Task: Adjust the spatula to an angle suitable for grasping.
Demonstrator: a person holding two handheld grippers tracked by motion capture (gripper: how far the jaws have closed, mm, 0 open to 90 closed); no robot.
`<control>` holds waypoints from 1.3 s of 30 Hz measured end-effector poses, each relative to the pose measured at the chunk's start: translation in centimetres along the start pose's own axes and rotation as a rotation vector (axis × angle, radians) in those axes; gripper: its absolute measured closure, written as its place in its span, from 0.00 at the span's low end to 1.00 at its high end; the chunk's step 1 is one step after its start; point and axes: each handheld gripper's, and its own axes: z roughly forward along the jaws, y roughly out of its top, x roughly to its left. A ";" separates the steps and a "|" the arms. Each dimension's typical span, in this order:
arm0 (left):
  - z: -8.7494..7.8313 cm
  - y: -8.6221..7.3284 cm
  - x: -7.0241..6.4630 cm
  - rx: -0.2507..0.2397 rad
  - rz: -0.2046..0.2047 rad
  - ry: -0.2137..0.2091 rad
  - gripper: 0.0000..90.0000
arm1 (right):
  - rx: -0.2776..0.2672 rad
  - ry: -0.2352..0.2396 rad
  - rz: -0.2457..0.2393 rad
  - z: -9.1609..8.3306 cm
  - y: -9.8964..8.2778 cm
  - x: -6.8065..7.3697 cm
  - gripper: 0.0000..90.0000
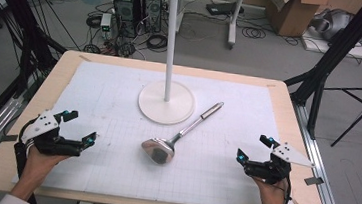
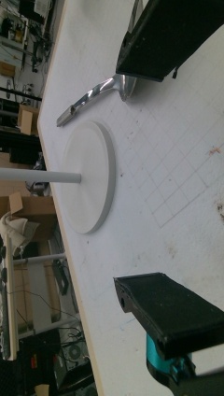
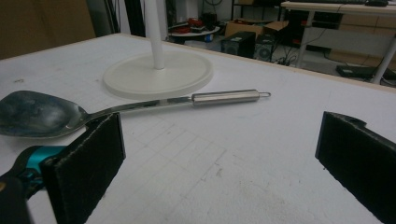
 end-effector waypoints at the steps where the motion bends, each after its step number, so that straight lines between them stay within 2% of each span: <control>1: 0.0 0.0 0.0 0.000 0.000 0.000 0.02 | 0.000 0.000 0.000 0.0 0.0 0.0 0.00; 6: 0.0 -0.1 0.0 0.005 -0.002 0.003 0.02 | -0.004 0.001 0.012 0.0 -0.1 0.0 0.00; 12: -0.1 0.1 -0.2 -0.004 0.008 -0.005 0.02 | -0.013 0.026 0.000 -0.1 0.1 0.2 0.00; 16: 0.1 -0.1 -0.2 0.007 0.001 -0.013 0.02 | -0.006 0.031 -0.002 0.0 0.1 0.2 0.00; 22: 0.1 0.0 -0.4 -0.001 0.006 -0.019 0.02 | -0.011 0.021 0.009 0.1 1.0 0.2 0.00; 29: 0.1 0.1 -0.3 -0.004 0.000 -0.017 0.02 | 0.011 0.049 -0.007 0.7 2.5 0.2 0.00; 33: 0.1 0.3 -0.5 -0.008 0.004 -0.015 0.02 | 0.041 0.063 -0.019 1.5 3.1 0.1 0.05; 34: 0.1 0.3 -0.5 -0.008 0.003 -0.014 0.02 | 0.053 0.070 -0.016 1.7 3.2 0.1 0.05; 35: 0.1 0.3 -0.5 -0.008 0.004 -0.013 0.02 | 0.067 0.081 -0.033 2.1 3.5 0.0 0.05; 39: 0.1 0.3 -0.5 -0.009 0.005 -0.006 0.02 | 0.087 0.090 -0.042 2.7 3.9 0.0 0.05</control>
